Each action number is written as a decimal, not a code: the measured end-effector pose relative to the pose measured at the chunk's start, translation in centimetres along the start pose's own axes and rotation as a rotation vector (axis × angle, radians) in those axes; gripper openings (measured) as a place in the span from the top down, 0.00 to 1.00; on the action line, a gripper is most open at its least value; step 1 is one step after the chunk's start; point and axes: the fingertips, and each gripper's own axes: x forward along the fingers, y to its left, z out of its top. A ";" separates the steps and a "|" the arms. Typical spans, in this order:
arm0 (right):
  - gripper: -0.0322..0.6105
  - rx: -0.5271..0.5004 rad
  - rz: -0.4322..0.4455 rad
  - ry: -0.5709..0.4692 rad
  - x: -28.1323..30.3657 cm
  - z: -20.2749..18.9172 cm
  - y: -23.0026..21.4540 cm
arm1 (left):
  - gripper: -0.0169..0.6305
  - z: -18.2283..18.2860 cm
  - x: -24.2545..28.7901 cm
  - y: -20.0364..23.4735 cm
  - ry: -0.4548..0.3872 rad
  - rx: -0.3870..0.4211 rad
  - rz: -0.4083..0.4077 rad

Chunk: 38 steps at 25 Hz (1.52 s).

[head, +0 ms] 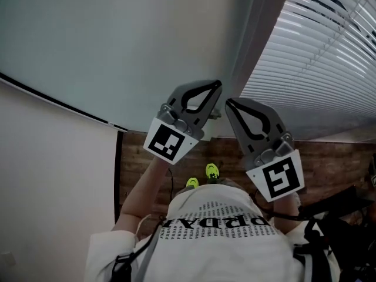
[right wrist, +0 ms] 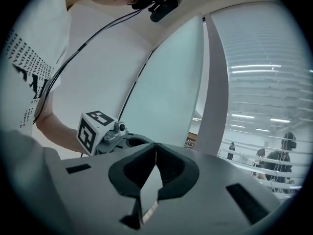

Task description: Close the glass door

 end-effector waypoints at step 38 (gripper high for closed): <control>0.95 -0.061 -0.045 0.022 2.5 0.9 -1.4 | 0.97 0.2 2.3 2.0 0.025 0.080 0.011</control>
